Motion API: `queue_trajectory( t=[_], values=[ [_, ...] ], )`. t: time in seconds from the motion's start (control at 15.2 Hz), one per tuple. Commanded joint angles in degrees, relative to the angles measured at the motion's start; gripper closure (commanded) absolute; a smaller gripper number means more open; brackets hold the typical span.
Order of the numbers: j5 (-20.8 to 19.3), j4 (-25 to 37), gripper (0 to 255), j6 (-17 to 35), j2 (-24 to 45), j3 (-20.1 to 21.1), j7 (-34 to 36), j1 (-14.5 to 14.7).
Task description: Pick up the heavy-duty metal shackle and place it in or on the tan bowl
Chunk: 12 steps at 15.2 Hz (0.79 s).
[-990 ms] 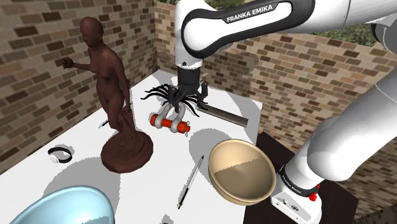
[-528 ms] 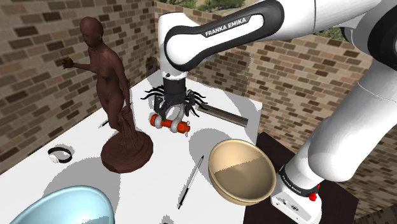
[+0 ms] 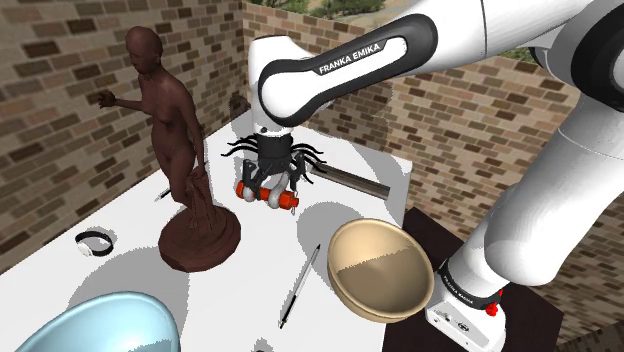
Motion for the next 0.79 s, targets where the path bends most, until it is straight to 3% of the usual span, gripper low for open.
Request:
queue_trajectory(
  t=[0.0, 0.2, 0.26, 0.73],
  values=[
    [0.01, -0.03, 0, 0.03, -0.01, 0.0, 0.0, 0.0],
    [0.01, -0.03, 0, 0.02, -0.01, 0.0, 0.0, 0.0],
    [0.01, -0.03, 255, 0.02, -0.01, 0.0, 0.0, 0.0],
    [0.0, -0.03, 255, 0.05, 0.01, 0.01, 0.01, 0.01]
  ],
)
